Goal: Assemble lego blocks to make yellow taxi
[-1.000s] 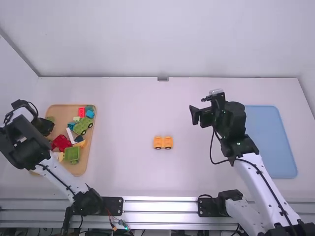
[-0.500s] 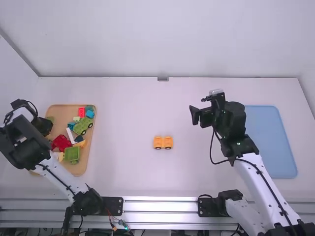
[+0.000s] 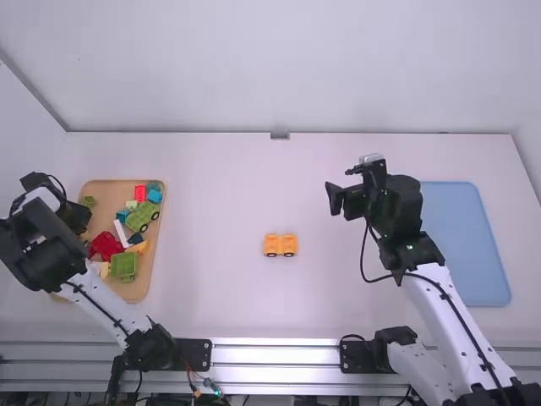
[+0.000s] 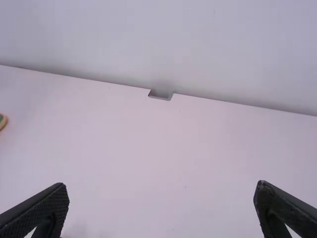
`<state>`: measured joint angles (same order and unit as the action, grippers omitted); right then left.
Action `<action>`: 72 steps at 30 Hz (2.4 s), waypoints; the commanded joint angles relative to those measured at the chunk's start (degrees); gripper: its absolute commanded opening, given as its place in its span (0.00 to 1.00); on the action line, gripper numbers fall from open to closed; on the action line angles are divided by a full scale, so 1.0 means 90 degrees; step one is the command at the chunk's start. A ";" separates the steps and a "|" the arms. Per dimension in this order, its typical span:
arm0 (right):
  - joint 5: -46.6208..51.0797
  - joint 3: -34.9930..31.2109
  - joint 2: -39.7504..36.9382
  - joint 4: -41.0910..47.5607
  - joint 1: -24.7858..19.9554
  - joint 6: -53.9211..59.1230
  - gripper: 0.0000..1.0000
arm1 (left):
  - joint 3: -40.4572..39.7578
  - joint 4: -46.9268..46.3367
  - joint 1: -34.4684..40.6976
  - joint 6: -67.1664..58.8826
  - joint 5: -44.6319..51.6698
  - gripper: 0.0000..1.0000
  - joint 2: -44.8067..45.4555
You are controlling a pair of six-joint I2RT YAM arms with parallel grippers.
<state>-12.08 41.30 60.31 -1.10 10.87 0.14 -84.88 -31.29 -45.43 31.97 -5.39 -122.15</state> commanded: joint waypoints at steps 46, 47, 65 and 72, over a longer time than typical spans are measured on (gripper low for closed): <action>-0.0231 0.0231 0.0027 -0.0131 0.0005 -0.0041 0.98 | 0.0418 0.0578 0.0017 -0.0036 0.0889 0.05 0.0015; -0.0257 0.0231 0.0027 -0.0141 0.0005 -0.0044 0.98 | 0.0418 0.0583 0.0015 -0.0027 0.0889 0.05 0.0034; -0.2055 0.0313 0.1710 -0.2472 0.0000 -0.1792 0.99 | 0.1919 0.1732 0.1576 -0.1061 0.1542 0.02 0.3002; -0.3240 0.0724 0.2939 -0.3055 0.0151 -0.2511 0.99 | 0.3721 0.3487 0.3189 -0.2543 0.2892 0.02 0.4607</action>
<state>-35.64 45.21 84.79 -27.92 11.27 -18.92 -54.50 -0.51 -20.36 16.16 14.20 -83.57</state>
